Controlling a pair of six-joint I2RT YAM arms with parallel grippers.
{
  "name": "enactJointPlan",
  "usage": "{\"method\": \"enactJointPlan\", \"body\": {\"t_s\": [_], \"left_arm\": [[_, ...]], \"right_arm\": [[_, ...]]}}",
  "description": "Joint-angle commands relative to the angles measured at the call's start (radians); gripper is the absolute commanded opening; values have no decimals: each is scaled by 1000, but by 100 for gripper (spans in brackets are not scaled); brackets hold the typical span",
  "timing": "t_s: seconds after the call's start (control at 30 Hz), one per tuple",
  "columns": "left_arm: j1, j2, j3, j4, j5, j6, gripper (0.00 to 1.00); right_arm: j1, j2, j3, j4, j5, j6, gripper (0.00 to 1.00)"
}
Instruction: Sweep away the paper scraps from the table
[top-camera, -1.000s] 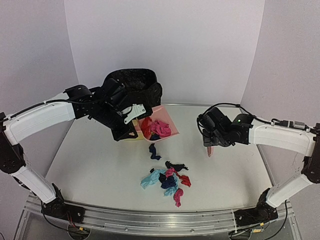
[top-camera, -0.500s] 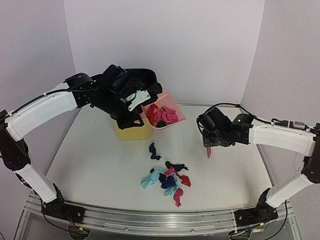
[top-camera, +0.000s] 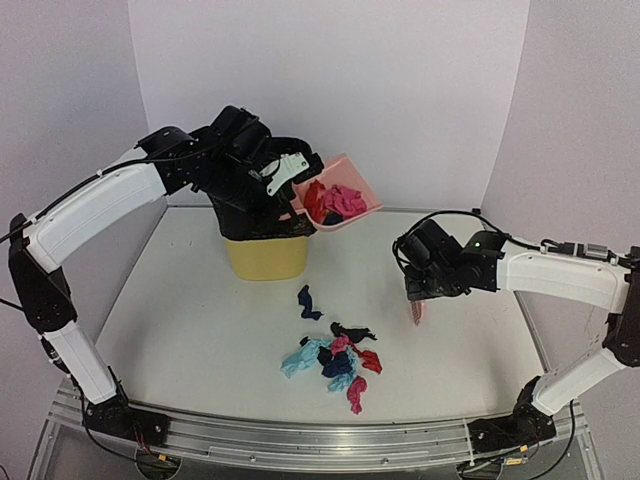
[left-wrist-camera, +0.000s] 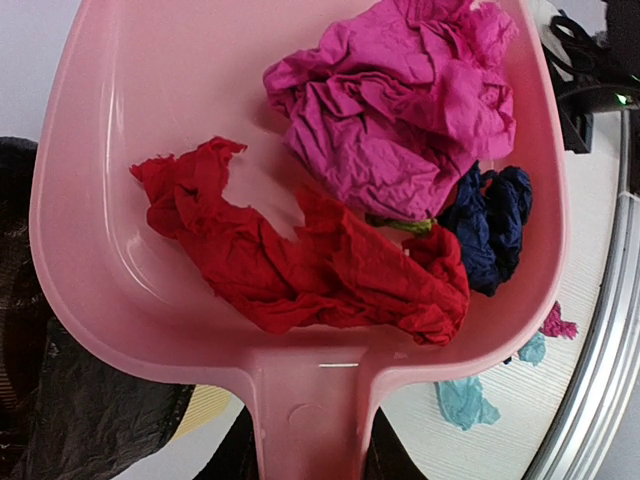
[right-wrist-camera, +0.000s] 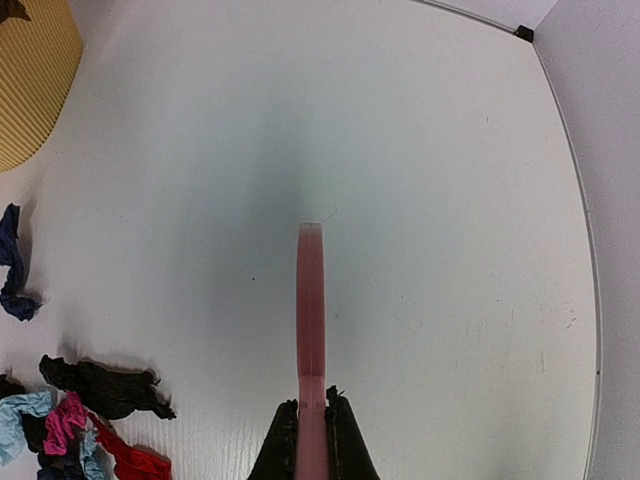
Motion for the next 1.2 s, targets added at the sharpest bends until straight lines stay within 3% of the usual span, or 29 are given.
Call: {"method": "enactJointPlan", "body": {"t_s": [0.0,0.2,0.53,0.8,1.0,1.17], "left_arm": [[56,22,93,-26,25,4,0],[151,32,176,-22,31,-22,0],[258,46,259,-27,-186,-4,0],[382,84,282,-19,-201,7,0],[385,99,245,22,-353,96,0],[385,75,204,85,-398,228,0]], "right_arm": [[-5,-43,-13,-9,-10,1,0],[-5,-57,-18,-10,-10,-5,0],[-5,-62,-21,-17,-18,-10,0],[-5,-67,-23,-22,-26,-11,0],[-5,-72,-21,-26,-9,-19,0],[-6,-67,-12,-29,1,-30,0]]}}
